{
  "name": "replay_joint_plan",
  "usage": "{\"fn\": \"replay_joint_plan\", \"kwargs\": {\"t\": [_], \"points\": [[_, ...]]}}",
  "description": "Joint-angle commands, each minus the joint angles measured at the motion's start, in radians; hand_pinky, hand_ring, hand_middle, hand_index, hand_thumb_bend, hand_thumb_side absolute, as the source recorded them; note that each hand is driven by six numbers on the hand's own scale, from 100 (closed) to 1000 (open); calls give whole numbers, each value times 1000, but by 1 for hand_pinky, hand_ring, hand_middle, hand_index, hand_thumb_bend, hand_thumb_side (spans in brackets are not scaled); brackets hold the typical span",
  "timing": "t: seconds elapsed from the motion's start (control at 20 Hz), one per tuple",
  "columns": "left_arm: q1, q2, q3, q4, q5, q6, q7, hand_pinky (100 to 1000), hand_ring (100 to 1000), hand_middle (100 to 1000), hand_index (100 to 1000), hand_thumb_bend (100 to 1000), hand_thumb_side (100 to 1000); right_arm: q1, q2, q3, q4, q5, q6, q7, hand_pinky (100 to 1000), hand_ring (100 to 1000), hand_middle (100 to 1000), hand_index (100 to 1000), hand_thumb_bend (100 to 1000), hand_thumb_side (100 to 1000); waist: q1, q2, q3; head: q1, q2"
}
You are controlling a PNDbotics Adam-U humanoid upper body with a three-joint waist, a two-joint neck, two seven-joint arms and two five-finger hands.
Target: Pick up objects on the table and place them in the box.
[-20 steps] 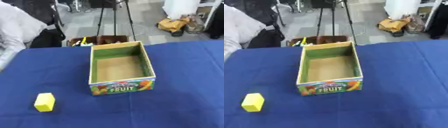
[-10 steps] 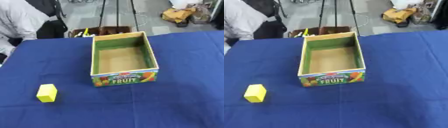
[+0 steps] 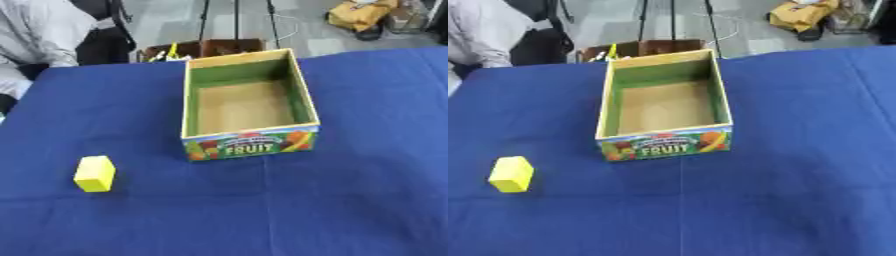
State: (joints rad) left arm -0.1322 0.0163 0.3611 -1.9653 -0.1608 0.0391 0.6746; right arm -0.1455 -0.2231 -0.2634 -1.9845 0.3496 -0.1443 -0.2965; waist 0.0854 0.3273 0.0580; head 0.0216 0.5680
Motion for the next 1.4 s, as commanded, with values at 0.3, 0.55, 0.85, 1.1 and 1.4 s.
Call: {"fn": "replay_joint_plan", "kwargs": {"t": [0.3,0.55,0.85,1.1,1.4], "points": [[-2,16,-3,-8,0,0,-5,415,422,485,721,100,798,-7,-25,-1,-15,12,-1,7,696,820,608,772,100,725,-1,-12,-5,7,35],[-3,39,-4,-4,-3,10,-19,431,438,524,815,127,804,-6,-24,-2,-15,10,10,15,698,821,607,771,100,740,-6,-23,0,6,58],[-6,75,-6,-5,-18,29,-43,454,467,571,857,191,823,-5,-25,-7,-15,3,25,23,698,820,605,767,100,718,-14,-46,0,9,99],[-6,152,-29,-4,-64,56,-106,486,495,589,859,265,863,-4,-29,-7,-15,-1,23,21,696,818,604,766,100,719,-17,-49,-4,15,87],[-20,323,-97,-7,-151,100,-226,526,545,649,882,313,898,-2,-35,-4,-15,-4,19,21,695,816,604,764,100,716,-15,-54,-9,28,65]]}}
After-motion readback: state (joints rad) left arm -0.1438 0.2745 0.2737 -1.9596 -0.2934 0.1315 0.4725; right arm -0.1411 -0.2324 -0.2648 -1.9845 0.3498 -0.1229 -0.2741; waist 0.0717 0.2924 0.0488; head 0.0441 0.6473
